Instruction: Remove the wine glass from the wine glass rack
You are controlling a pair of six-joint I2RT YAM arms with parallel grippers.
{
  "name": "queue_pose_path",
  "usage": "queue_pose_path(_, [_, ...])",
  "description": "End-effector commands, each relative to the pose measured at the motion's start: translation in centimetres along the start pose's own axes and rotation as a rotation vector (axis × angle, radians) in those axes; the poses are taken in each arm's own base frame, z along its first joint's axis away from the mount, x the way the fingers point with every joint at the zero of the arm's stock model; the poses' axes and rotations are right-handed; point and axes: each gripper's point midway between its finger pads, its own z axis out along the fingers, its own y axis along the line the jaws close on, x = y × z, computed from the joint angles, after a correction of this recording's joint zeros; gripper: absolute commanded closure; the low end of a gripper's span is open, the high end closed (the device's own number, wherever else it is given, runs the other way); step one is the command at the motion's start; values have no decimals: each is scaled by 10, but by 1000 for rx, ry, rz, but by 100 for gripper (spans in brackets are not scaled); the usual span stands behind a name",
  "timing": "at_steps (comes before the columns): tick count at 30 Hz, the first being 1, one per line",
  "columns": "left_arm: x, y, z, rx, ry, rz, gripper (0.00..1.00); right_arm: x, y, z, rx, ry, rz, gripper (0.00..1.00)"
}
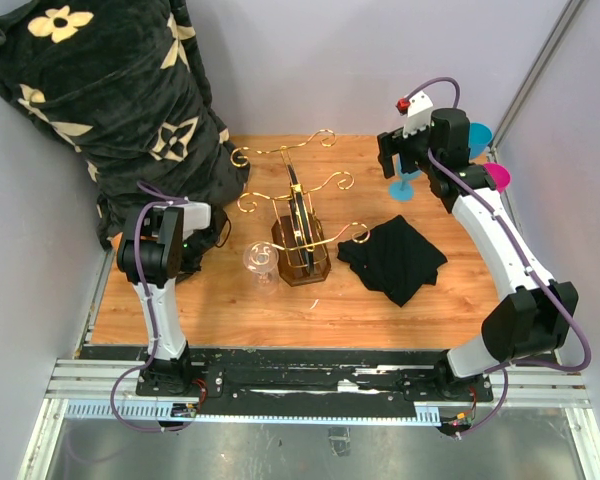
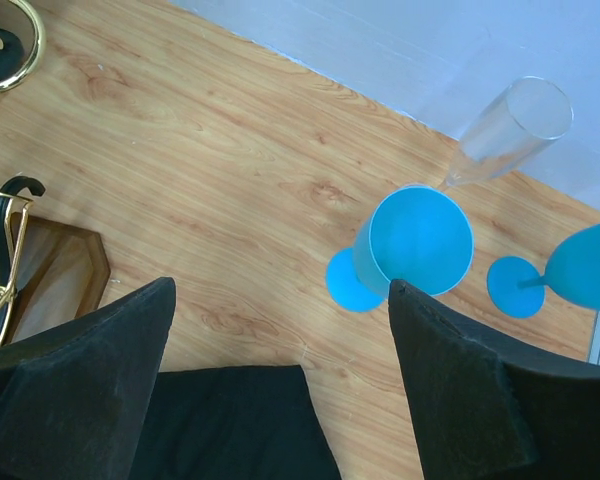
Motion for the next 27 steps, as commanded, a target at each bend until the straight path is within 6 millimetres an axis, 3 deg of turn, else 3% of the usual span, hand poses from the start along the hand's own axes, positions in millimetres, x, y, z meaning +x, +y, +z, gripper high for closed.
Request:
queue_pose_path(1, [-1,-25,10,45,6,-58,100,-12,-3,-7,-1,-49,19,12])
queue_pose_path(8, [-4,-30,7,59,-7,-106,100,-10,-5,-6,-3,-46,25,12])
queue_pose_path(11, [-18,-27,-9,128,-51,-184,100,-9,-7,-7,-1,-44,26,12])
queue_pose_path(15, [-45,-16,-46,276,-138,-289,97,-8,-5,-5,-11,-37,29,12])
queue_pose_path(18, [-63,1,-74,362,-209,-367,88,-6,-4,-3,-19,-31,33,12])
queue_pose_path(22, [-86,26,-104,442,-294,-447,65,-4,-3,-2,-23,-28,37,12])
queue_pose_path(25, [-96,41,-111,451,-302,-481,44,-5,-2,-3,-28,-29,36,12])
queue_pose_path(27, [-98,48,-102,454,-267,-510,30,-5,-2,-3,-29,-31,36,12])
